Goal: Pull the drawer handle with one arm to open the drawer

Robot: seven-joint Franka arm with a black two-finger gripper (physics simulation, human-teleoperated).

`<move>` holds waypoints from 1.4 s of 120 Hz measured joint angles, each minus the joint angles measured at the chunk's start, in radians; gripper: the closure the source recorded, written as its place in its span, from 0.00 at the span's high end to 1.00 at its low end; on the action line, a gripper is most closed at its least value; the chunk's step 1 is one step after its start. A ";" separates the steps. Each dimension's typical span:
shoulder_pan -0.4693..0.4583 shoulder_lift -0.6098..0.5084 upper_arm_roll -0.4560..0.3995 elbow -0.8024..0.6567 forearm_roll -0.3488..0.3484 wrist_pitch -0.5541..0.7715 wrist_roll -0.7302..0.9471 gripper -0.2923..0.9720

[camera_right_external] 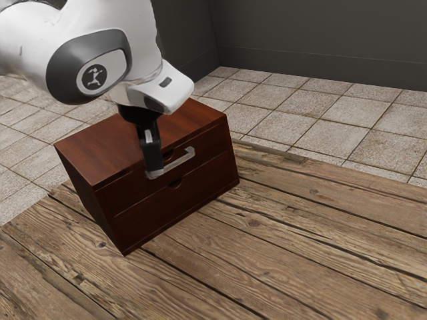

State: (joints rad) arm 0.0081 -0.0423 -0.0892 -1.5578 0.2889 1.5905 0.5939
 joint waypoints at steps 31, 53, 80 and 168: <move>0.011 0.054 0.003 0.050 0.026 -0.022 -0.236 0.77; 0.029 0.125 -0.003 0.122 -0.023 -0.020 -0.432 0.77; -0.004 0.263 0.006 0.188 0.015 -0.010 -0.600 0.72; -0.045 0.329 0.020 0.144 0.334 -0.030 -0.882 0.26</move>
State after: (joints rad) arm -0.0365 0.2866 -0.0692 -1.4134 0.6234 1.5604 -0.2876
